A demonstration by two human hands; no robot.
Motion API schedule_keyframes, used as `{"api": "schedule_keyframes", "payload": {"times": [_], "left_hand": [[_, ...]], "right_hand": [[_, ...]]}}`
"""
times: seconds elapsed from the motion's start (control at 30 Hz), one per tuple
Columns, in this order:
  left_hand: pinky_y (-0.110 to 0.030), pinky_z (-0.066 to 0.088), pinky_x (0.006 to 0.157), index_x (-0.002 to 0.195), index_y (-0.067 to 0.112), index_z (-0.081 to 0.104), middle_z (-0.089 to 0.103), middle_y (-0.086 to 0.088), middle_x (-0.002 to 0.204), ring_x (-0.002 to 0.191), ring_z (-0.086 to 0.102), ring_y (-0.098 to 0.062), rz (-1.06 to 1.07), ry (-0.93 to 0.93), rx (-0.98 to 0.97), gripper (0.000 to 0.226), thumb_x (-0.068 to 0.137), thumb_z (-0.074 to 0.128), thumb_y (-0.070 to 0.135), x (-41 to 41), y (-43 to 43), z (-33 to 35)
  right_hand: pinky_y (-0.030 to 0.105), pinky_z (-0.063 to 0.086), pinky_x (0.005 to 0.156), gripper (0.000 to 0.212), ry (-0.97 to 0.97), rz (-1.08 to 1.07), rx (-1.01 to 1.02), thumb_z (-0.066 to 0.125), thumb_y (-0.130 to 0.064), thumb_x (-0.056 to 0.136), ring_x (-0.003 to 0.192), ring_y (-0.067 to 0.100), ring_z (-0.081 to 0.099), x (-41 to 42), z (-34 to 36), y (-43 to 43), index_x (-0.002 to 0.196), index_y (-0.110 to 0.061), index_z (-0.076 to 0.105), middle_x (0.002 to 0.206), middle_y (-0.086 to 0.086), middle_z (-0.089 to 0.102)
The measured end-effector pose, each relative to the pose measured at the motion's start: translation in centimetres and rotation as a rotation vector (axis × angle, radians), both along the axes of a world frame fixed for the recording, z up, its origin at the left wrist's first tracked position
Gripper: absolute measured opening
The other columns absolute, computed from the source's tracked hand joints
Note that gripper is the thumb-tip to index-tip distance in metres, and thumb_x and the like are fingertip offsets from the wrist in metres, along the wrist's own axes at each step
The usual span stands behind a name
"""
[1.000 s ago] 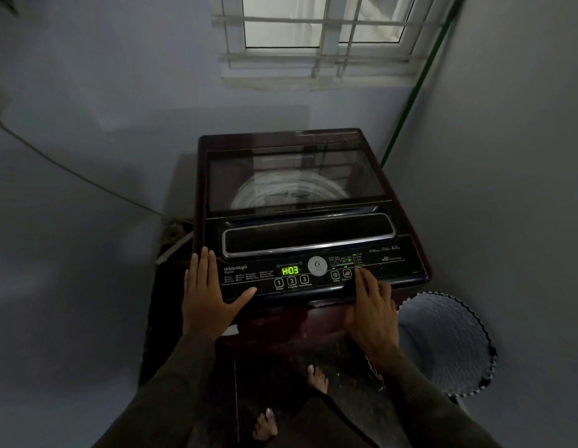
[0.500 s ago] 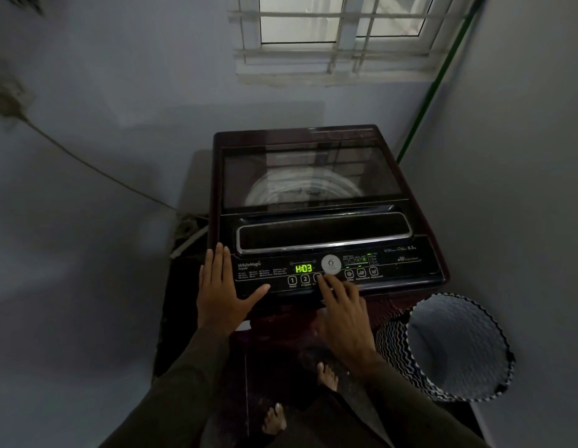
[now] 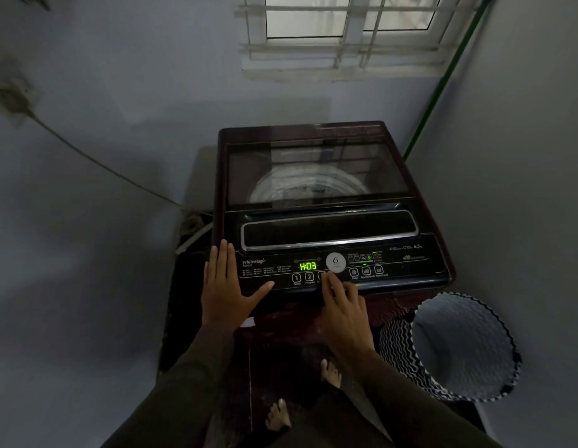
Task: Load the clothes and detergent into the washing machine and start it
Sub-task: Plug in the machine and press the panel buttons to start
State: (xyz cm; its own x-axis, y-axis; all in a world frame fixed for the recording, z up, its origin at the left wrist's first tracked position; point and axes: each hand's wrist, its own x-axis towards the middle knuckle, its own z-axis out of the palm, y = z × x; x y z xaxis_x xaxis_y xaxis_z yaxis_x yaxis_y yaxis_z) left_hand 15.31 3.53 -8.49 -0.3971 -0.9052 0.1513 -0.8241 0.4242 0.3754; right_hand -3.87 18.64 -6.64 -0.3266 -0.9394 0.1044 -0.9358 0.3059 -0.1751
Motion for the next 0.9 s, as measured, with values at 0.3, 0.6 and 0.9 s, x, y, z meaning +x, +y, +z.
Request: {"api": "schedule_keyframes", "payload": {"times": [0.3, 0.6, 0.9], "left_hand": [[-0.048, 0.014, 0.123, 0.157, 0.008, 0.010, 0.007, -0.007, 0.166, 0.153, -0.001, -0.021, -0.007, -0.005, 0.027, 0.118, 0.075, 0.033, 0.090, 0.0, 0.0, 0.1], [-0.050, 0.015, 0.123, 0.156, 0.007, 0.012, 0.009, -0.009, 0.165, 0.153, 0.001, -0.022, -0.007, -0.002, 0.026, 0.117, 0.076, 0.033, 0.090, 0.1, 0.0, 0.2], [-0.050, 0.017, 0.123, 0.156, 0.007, 0.013, 0.009, -0.009, 0.165, 0.153, 0.002, -0.022, -0.002, -0.002, 0.025, 0.117, 0.076, 0.036, 0.088, 0.0, 0.1, 0.2]], "right_hand": [[0.047, 0.047, 0.097, 0.080, 0.030, 0.027, -0.024, 0.081, -0.026, 0.067, 0.122, 0.024, 0.045, -0.9, 0.4, 0.4, 0.138, -0.013, 0.047, 0.138, 0.003, 0.052], [0.048, 0.047, 0.094, 0.074, 0.027, 0.042, 0.017, 0.078, -0.022, 0.068, 0.120, 0.026, 0.046, -1.1, 0.5, 0.0, 0.137, -0.014, 0.049, 0.136, 0.002, 0.052], [0.048, 0.045, 0.094, 0.079, 0.045, 0.066, 0.035, 0.077, -0.022, 0.068, 0.119, 0.025, 0.045, -1.5, 0.2, 0.1, 0.140, -0.014, 0.045, 0.136, 0.001, 0.051]]}}
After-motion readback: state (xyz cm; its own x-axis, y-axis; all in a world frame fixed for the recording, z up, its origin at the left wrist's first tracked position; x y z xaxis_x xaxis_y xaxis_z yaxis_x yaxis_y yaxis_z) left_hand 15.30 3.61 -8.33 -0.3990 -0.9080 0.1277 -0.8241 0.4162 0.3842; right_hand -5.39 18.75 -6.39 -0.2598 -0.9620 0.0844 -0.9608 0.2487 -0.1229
